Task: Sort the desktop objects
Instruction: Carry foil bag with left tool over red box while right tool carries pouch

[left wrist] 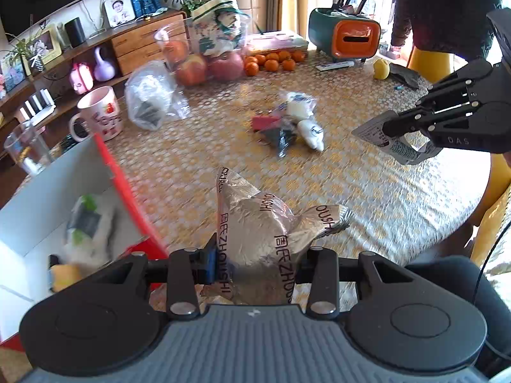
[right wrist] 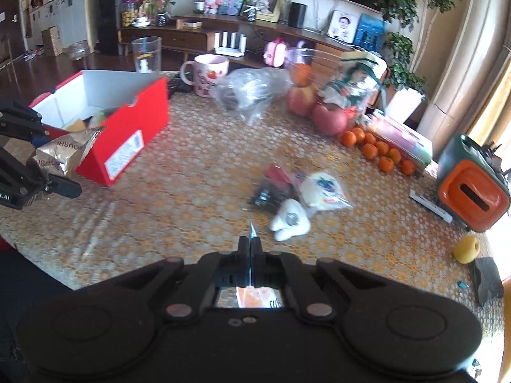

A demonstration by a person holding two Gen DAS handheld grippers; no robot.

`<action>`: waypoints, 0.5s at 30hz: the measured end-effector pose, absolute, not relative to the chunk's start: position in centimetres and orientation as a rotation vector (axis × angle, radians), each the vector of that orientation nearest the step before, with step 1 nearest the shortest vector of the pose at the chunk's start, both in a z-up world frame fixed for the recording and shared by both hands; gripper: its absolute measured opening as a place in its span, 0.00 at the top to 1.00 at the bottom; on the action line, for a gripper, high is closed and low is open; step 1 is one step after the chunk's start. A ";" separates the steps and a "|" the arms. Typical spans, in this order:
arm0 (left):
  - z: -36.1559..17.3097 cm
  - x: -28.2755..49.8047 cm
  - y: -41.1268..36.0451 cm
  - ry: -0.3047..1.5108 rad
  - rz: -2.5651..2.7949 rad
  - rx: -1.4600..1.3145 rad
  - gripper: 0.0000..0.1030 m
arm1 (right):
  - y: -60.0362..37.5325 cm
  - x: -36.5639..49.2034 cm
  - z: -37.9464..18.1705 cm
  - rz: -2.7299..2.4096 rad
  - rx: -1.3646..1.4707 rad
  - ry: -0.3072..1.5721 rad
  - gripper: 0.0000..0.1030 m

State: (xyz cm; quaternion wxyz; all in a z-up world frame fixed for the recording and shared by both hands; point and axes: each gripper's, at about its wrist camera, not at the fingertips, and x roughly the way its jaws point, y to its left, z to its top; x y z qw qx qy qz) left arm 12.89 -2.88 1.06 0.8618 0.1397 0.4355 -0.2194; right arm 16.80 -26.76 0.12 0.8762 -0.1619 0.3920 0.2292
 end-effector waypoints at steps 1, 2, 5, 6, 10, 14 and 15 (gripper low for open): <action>1.4 12.4 -2.1 0.912 -0.453 0.304 0.62 | -25.8 16.5 0.5 0.490 -0.346 0.816 1.00; 1.7 12.0 -1.3 0.909 -0.444 0.314 0.62 | -25.0 16.2 0.9 0.503 -0.352 0.815 1.00; 2.7 10.9 1.4 0.902 -0.418 0.322 0.62 | -22.5 15.4 2.0 0.537 -0.382 0.802 1.00; 2.9 10.6 2.4 0.899 -0.408 0.322 0.62 | -21.6 15.1 2.5 0.550 -0.389 0.797 1.00; 3.3 10.0 5.8 0.897 -0.366 0.320 0.62 | -17.8 14.3 4.2 0.590 -0.431 0.758 1.00; 3.7 9.9 8.7 0.891 -0.334 0.314 0.62 | -14.4 14.3 5.5 0.622 -0.446 0.731 1.00; 3.8 9.9 9.3 0.887 -0.326 0.316 0.62 | -13.6 14.4 5.7 0.630 -0.447 0.726 1.00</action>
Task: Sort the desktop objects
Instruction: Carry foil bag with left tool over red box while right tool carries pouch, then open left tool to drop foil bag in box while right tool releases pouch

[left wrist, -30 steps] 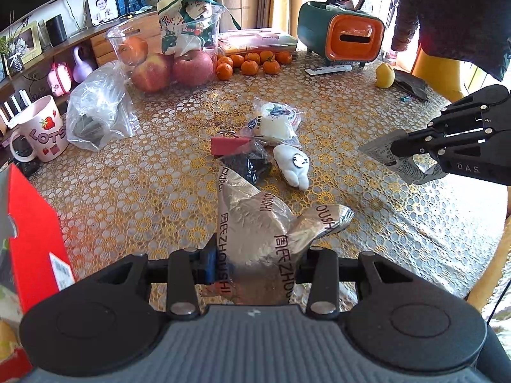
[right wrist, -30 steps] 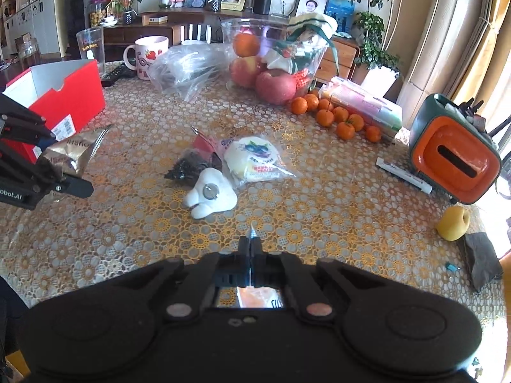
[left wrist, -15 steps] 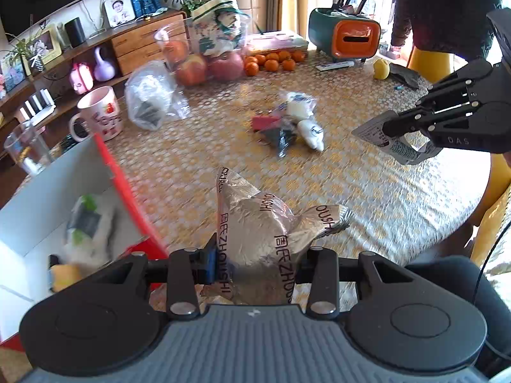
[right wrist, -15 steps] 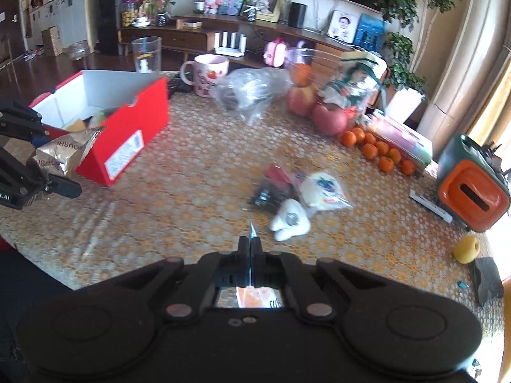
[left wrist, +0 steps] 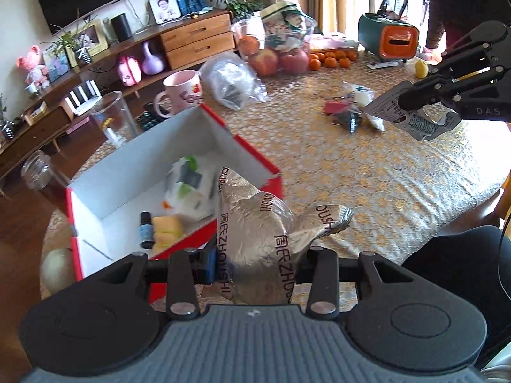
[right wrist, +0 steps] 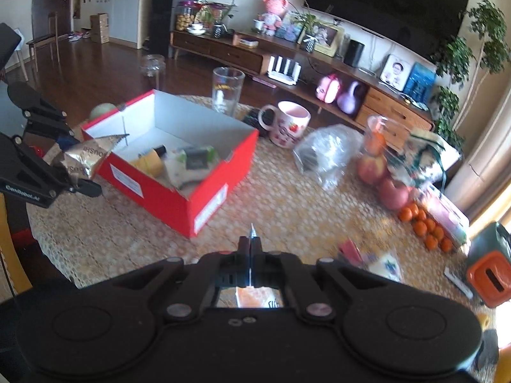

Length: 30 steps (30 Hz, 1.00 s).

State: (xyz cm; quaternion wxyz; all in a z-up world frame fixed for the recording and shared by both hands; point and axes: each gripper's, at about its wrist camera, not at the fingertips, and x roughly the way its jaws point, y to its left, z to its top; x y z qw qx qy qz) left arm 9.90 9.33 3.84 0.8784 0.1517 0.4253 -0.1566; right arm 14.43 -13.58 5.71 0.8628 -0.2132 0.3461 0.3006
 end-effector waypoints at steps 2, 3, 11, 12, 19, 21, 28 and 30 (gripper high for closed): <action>4.1 10.1 10.5 0.881 -0.316 0.320 0.62 | -11.7 14.7 6.1 0.648 -0.446 0.714 1.00; 4.3 10.2 11.0 0.879 -0.310 0.323 0.62 | -10.7 14.9 6.3 0.658 -0.444 0.710 1.00; 5.1 12.9 15.4 0.866 -0.250 0.339 0.62 | -3.3 16.7 6.4 0.711 -0.470 0.694 1.00; 5.1 13.3 15.9 0.867 -0.242 0.340 0.62 | -2.5 17.0 6.3 0.715 -0.473 0.694 1.00; 4.2 16.5 19.0 0.883 -0.194 0.349 0.62 | 2.5 18.8 5.4 0.748 -0.477 0.689 1.00; 3.6 17.4 19.5 0.890 -0.190 0.363 0.62 | 3.3 19.4 5.1 0.751 -0.472 0.691 1.00; 1.3 20.5 20.2 0.917 -0.171 0.383 0.62 | 5.3 21.8 3.3 0.748 -0.436 0.719 1.00; 0.5 21.4 20.3 0.929 -0.172 0.379 0.62 | 5.7 22.4 2.5 0.742 -0.421 0.734 1.00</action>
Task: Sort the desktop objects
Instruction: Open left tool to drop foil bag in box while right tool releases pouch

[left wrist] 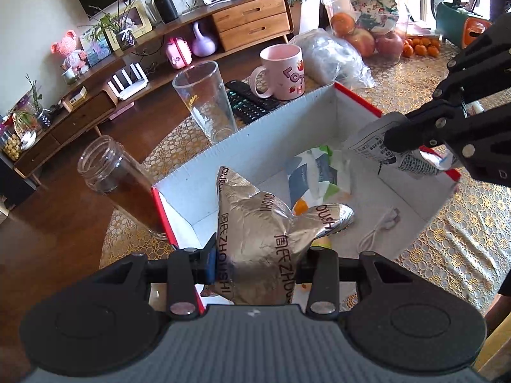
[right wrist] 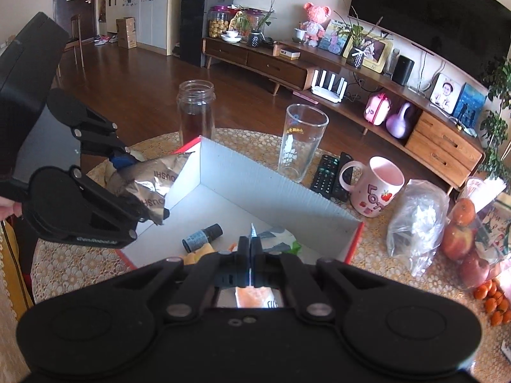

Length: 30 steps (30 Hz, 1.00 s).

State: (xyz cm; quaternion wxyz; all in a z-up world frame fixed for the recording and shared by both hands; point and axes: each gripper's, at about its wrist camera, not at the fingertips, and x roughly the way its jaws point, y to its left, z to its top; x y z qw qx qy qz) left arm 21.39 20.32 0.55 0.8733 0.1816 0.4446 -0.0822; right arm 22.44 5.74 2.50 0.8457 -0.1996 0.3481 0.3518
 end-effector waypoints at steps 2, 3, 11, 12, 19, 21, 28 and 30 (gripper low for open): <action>-0.3 22.1 20.1 0.939 -0.175 0.391 0.62 | 6.1 22.9 1.8 0.741 -0.416 0.745 1.00; -0.8 22.5 20.0 0.944 -0.177 0.397 0.62 | 6.3 23.1 1.4 0.738 -0.417 0.748 1.00; -4.5 25.1 19.5 1.008 -0.167 0.404 0.62 | 7.1 24.4 -1.8 0.715 -0.381 0.786 1.00; -5.0 25.3 19.5 1.019 -0.166 0.399 0.62 | 7.1 24.4 -2.2 0.716 -0.382 0.791 1.00; -7.3 26.0 19.9 1.083 -0.164 0.378 0.61 | 7.1 24.0 -4.5 0.729 -0.389 0.833 1.00; -7.9 26.1 19.9 1.104 -0.164 0.370 0.61 | 7.1 23.8 -5.1 0.734 -0.387 0.854 1.00; -8.9 26.3 19.9 1.143 -0.151 0.352 0.60 | 7.0 23.5 -5.8 0.749 -0.367 0.888 0.94; -9.0 26.3 20.1 1.144 -0.150 0.344 0.60 | 6.9 23.4 -5.7 0.759 -0.360 0.901 0.85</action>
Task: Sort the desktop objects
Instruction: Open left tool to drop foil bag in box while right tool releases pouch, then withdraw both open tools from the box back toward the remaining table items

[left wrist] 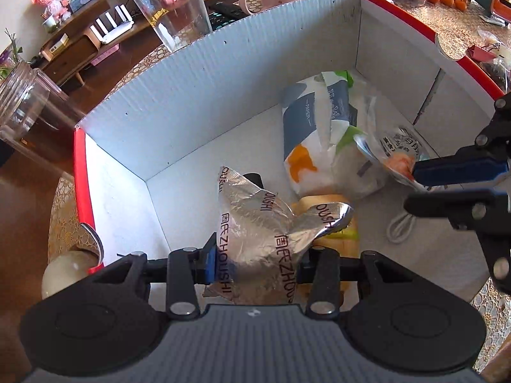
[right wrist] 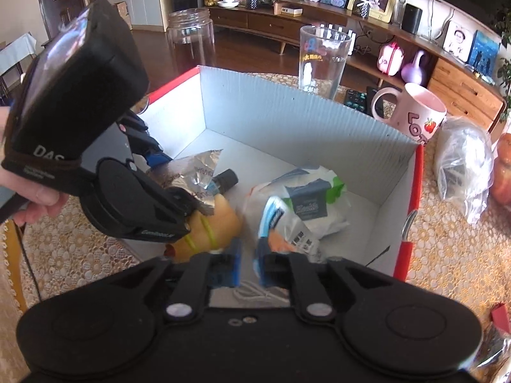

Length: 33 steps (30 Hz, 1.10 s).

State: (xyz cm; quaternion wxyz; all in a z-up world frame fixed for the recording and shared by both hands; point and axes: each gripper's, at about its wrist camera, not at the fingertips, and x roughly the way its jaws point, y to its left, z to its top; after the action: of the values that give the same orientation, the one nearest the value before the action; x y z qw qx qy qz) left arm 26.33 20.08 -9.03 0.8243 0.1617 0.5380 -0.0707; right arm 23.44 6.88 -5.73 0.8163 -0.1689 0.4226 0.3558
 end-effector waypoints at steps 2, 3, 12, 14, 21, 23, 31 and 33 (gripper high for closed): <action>-9.0 26.3 20.2 1.144 -0.144 0.332 0.59 | 6.9 23.2 -5.7 0.764 -0.366 0.903 0.83; -9.0 26.3 20.2 1.141 -0.141 0.330 0.59 | 6.8 23.1 -5.6 0.762 -0.369 0.898 0.82; -8.1 25.3 19.9 1.105 -0.129 0.342 0.39 | 6.1 22.5 -4.5 0.760 -0.359 0.872 0.54; -7.8 25.1 19.9 1.096 -0.120 0.338 0.39 | 5.8 22.3 -4.1 0.763 -0.355 0.868 0.50; -6.2 24.1 19.6 1.063 -0.115 0.322 0.38 | 4.5 21.6 -3.0 0.750 -0.338 0.845 0.33; -5.8 23.9 19.5 1.053 -0.109 0.319 0.38 | 4.2 21.4 -2.6 0.744 -0.334 0.837 0.31; -4.3 22.8 19.1 1.014 -0.073 0.315 0.25 | 2.7 20.3 -1.1 0.733 -0.312 0.809 0.24; -3.9 22.4 19.2 1.008 -0.068 0.308 0.25 | 2.3 20.0 -0.8 0.731 -0.308 0.802 0.22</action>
State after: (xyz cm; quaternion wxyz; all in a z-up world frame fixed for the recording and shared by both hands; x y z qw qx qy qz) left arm 22.40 19.21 -3.94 0.8639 0.1468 0.4807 -0.0324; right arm 19.96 2.34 -0.82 0.8451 -0.1462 0.3802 0.3463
